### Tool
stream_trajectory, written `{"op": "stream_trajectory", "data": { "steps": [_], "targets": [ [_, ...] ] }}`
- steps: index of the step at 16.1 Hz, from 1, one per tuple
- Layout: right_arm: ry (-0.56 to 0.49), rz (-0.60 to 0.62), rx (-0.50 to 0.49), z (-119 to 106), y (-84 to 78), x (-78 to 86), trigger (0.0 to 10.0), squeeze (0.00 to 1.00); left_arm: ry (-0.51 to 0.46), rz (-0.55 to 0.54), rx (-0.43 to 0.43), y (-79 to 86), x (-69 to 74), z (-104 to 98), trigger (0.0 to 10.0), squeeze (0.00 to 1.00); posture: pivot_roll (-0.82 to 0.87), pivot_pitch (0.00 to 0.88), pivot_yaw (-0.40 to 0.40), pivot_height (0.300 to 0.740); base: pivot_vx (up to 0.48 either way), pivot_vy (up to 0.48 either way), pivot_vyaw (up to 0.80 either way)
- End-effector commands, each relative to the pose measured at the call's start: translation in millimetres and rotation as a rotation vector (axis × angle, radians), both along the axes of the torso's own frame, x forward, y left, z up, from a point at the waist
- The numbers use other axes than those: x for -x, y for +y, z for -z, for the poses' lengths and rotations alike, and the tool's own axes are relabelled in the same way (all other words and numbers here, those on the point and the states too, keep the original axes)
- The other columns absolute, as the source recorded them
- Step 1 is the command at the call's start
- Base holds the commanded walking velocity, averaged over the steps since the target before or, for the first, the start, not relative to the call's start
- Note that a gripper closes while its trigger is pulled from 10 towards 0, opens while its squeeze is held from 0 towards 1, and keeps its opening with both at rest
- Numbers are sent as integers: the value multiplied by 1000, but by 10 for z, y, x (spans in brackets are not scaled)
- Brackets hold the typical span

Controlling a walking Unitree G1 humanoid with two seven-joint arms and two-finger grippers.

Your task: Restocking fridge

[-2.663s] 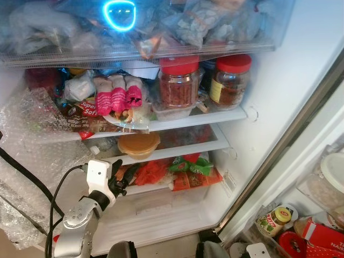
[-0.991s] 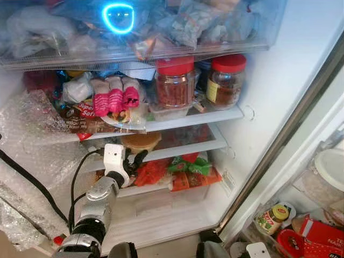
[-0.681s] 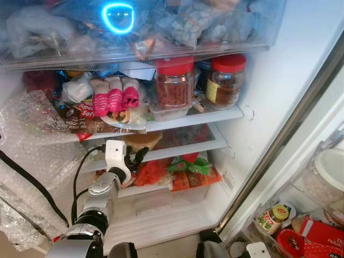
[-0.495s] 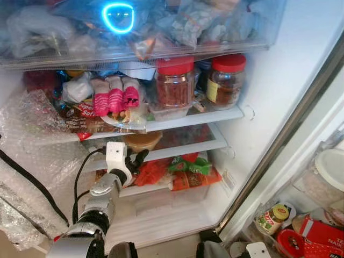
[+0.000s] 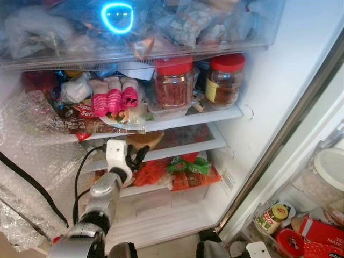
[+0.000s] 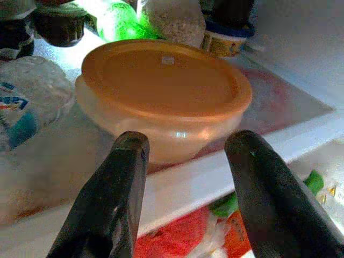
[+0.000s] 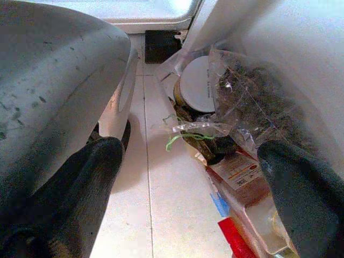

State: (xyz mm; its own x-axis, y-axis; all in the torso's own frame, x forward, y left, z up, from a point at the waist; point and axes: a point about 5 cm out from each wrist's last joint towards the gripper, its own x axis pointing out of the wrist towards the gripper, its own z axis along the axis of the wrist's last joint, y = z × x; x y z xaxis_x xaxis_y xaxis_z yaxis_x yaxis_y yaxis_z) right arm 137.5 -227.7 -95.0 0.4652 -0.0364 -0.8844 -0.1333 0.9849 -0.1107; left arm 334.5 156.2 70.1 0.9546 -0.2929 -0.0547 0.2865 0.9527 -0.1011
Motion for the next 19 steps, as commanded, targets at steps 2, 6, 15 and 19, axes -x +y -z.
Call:
{"op": "stream_trajectory", "data": {
  "steps": [2, 6, 15, 19],
  "targets": [
    [-6, 17, -8, -3, -5, -5, 10000, 0, -59, -10, -60, 106, 114, -14, 10000, 0, -149, 0, -21, 631, 0, 0, 0],
    [-6, 22, -9, -3, -10, 1, 10000, 0, -120, -132, -144, 264, 310, -3, 10000, 0, -139, 0, -21, 631, 0, 0, 0],
    [-1, 38, -4, 1, -35, 25, 10000, 0, -122, -252, -266, 432, 734, 52, 10000, 0, -126, 0, -20, 631, 0, 0, 0],
    [1, 39, 1, 7, -43, 50, 10000, 0, -107, -271, -233, 415, 709, 41, 10000, 0, -128, 0, -20, 631, -121, 0, 0]
  ]
}}
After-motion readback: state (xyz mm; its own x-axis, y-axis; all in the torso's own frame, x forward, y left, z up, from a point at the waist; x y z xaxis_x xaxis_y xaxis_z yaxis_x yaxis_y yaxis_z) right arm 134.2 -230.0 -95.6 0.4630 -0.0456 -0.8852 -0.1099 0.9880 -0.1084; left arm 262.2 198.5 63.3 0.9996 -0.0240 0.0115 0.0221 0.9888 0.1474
